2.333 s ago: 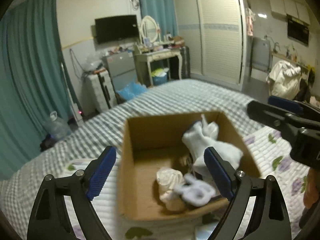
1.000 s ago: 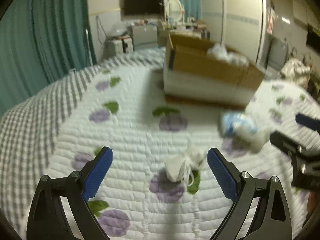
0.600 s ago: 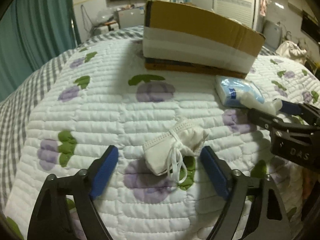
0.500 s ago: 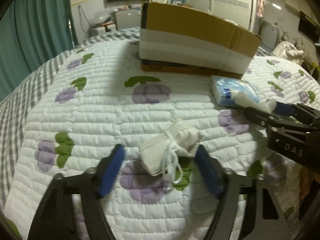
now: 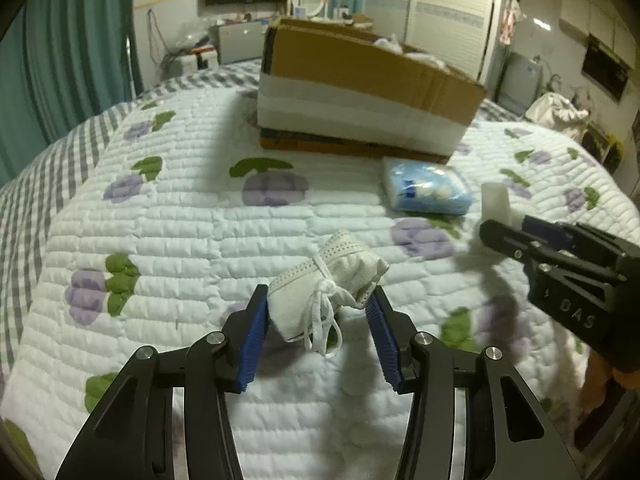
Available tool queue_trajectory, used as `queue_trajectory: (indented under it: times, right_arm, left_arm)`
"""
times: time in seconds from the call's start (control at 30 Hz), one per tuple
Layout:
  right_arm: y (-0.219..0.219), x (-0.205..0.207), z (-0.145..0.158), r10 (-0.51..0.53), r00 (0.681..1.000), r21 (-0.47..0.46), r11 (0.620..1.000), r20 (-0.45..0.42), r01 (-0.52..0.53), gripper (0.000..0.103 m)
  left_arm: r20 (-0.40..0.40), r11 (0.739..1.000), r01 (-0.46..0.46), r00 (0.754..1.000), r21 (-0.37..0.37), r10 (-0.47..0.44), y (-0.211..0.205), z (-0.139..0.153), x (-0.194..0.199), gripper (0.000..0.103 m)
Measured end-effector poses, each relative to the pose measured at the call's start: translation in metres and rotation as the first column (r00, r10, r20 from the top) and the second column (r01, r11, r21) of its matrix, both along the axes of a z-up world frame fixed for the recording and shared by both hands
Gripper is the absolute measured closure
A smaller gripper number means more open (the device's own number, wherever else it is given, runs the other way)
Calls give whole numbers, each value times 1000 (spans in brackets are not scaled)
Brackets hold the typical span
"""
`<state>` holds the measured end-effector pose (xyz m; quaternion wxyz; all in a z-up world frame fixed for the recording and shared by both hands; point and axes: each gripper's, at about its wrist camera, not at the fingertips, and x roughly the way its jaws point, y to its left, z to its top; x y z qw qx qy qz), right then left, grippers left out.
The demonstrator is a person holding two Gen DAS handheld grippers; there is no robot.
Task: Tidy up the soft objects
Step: 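Grasp the white mask with the left gripper while the right grasps a white sock, then lower the mask and sock into the box and open both grippers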
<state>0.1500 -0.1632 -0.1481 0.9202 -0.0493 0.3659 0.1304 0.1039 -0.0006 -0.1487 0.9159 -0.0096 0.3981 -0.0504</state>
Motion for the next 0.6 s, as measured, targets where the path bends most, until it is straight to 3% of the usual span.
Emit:
queue_trajectory:
  times: [0.33, 0.6]
  right_arm:
    - [-1, -43, 35, 32, 999, 25, 999, 26, -32, 71]
    - [-9, -94, 85, 66, 993, 20, 997, 101, -68, 71]
  left_arm:
    - [44, 1000, 13, 999, -20, -12, -10, 36, -31, 55]
    - [111, 998, 15, 994, -65, -7, -16, 79, -54, 55]
